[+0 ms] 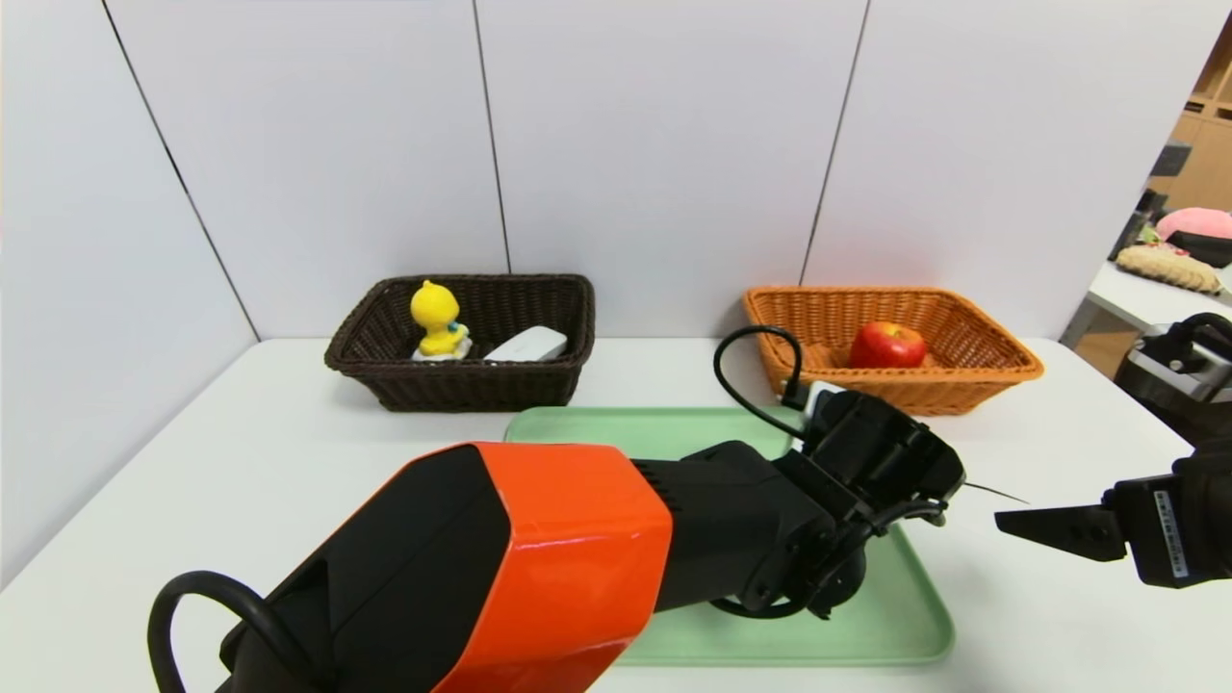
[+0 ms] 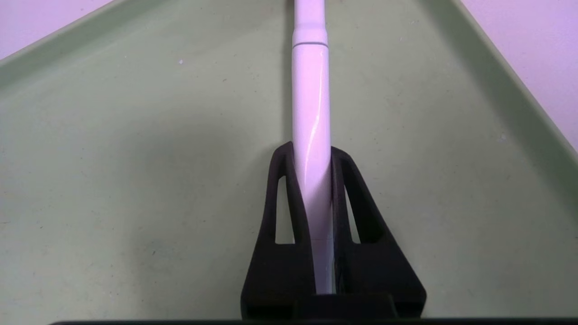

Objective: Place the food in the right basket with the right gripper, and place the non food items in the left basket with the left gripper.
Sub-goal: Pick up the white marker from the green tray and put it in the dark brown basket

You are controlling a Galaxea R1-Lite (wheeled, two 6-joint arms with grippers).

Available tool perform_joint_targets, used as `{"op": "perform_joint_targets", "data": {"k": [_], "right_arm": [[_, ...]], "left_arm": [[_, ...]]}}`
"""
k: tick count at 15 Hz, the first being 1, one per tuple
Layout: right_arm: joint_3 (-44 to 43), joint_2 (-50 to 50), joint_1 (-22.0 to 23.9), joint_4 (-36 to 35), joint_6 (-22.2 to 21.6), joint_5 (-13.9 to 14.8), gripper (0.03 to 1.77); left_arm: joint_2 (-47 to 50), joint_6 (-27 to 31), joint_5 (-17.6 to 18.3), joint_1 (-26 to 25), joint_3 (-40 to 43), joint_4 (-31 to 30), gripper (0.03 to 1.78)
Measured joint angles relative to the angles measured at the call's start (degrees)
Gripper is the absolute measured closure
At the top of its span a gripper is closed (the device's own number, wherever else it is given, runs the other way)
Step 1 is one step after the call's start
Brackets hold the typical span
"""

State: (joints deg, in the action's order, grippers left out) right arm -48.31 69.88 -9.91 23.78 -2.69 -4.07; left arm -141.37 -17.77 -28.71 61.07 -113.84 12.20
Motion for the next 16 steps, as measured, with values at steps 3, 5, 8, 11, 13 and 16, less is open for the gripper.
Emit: {"op": "perform_joint_targets", "data": {"k": [3, 5, 8, 11, 13, 16], "right_arm": [[-0.04, 0.05, 0.0, 0.0, 0.0, -0.02, 0.1], [-0.09, 0.05, 0.0, 0.0, 0.0, 0.02, 0.1], [-0.11, 0.0, 0.07, -0.02, 0.0, 0.09, 0.1], [-0.3, 0.02, 0.1, 0.0, 0.0, 0.0, 0.1], [-0.56, 0.0, 0.1, 0.0, 0.0, -0.02, 0.1], [-0.85, 0.0, -0.11, 0.0, 0.06, 0.02, 0.1]], "left_arm": [[0.48, -0.16, 0.0, -0.07, 0.06, 0.5, 1.64], [2.04, 0.06, -0.56, -0.66, 0.11, 1.49, 1.64], [7.06, 1.66, -1.28, -3.19, 0.37, 5.05, 1.64], [14.03, 2.6, -1.72, -6.19, 1.1, 11.11, 1.64], [18.94, 3.89, -2.1, -9.97, 1.24, 15.27, 1.64], [24.89, 10.34, -1.9, -17.86, 1.29, 16.37, 1.64]]}}
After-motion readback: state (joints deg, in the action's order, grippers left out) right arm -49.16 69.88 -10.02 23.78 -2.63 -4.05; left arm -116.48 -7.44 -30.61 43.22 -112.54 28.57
